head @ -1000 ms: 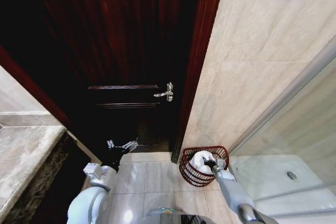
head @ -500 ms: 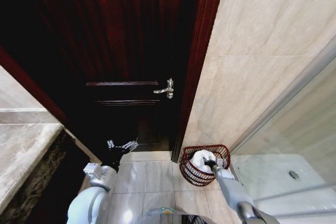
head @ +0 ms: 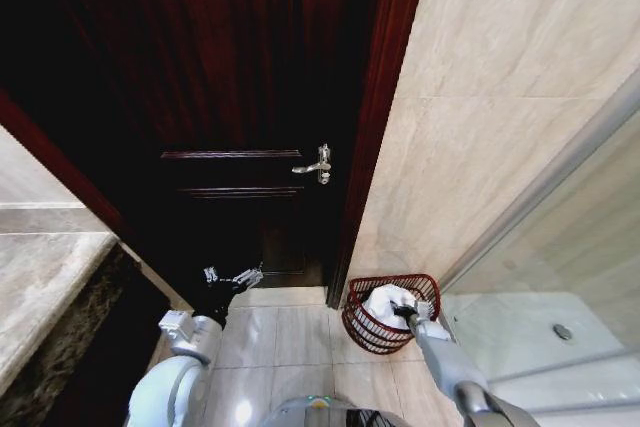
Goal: Discard the used towel into the hamper.
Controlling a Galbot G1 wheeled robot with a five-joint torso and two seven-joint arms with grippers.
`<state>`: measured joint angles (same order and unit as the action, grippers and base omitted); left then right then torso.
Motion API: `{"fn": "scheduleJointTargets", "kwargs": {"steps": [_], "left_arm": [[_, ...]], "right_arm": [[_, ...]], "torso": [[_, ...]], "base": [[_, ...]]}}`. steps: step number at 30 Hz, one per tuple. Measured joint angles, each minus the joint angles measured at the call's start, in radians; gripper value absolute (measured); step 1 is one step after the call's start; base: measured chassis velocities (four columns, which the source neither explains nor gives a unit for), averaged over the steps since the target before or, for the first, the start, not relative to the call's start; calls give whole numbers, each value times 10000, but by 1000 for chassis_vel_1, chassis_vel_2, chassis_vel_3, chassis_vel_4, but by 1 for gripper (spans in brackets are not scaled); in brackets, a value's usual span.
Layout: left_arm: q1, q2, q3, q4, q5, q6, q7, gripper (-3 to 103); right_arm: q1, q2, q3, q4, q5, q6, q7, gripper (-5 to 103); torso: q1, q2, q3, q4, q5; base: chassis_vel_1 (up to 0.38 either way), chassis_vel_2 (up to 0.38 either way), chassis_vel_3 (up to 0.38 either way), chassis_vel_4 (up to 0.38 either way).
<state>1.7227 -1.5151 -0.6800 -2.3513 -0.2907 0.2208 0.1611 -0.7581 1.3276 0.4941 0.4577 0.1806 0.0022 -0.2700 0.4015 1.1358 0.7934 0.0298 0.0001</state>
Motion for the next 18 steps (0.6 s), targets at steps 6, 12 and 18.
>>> {"fn": "scheduleJointTargets", "kwargs": {"steps": [6,12,18], "left_arm": [[0,0,0,0,0,0,0,100],[0,-1,0,0,0,0,-1,100],[0,0,1,0,0,0,0,100]], "right_arm": [[-455,-347,-1,881,292,93,-297,62],[-1534,-836,178,2811,919,131,-669,84],[-3239,-1181,396,6051,1604,-163,-149,100]], "torso": [[-3,-5,-3,-3,-7],[6,15,8,-4,-5],[15,38,19,0,-5]], "base": [[0,0,0,0],[0,0,0,0],[0,0,0,0]]}}
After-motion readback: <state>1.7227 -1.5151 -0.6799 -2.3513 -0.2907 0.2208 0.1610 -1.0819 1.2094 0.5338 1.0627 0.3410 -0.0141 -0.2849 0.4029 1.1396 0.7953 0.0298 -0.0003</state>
